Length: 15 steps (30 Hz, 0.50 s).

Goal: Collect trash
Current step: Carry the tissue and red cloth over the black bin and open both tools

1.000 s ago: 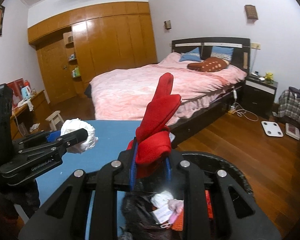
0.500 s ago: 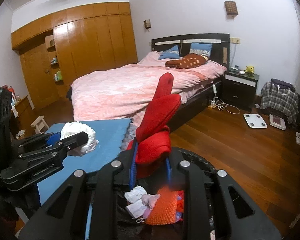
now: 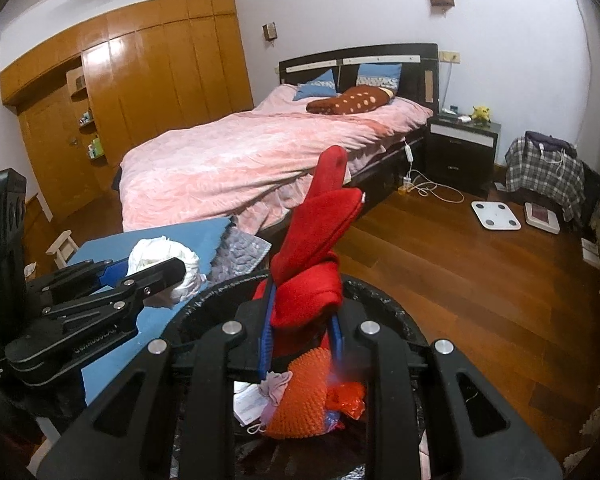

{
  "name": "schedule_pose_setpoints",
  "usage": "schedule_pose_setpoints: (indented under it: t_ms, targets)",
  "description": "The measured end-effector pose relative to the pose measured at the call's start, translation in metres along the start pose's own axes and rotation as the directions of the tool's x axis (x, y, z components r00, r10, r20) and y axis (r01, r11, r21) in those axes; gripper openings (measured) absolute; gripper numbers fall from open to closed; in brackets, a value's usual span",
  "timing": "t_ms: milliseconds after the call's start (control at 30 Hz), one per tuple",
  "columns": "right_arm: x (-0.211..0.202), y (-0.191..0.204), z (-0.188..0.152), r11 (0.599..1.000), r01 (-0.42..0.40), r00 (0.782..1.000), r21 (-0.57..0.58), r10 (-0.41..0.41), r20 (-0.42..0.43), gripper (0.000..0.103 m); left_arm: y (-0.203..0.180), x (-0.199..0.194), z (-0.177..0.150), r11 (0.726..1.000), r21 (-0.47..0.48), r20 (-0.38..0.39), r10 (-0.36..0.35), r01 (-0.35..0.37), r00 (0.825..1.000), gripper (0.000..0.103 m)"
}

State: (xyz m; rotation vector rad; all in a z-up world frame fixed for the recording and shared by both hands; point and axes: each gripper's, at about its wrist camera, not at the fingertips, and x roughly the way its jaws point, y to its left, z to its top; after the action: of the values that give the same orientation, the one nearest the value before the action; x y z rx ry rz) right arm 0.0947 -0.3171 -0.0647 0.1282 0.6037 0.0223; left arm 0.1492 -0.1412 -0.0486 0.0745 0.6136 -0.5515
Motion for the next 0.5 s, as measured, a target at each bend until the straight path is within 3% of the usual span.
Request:
schedule_pose_setpoints:
  t_ms: [367, 500]
  targets:
    - [0.034, -0.011, -0.015, 1.0, 0.019, 0.997, 0.012, -0.018, -0.075, 0.022, 0.002, 0.041, -0.01, 1.0, 0.01, -0.062, -0.015, 0.016, 0.998, 0.033]
    - [0.046, -0.014, -0.019, 0.999, 0.04, 0.995, 0.011, -0.039, -0.097, 0.034, 0.006, 0.054, -0.01, 1.0, -0.009, -0.087, -0.025, 0.025, 0.996, 0.039]
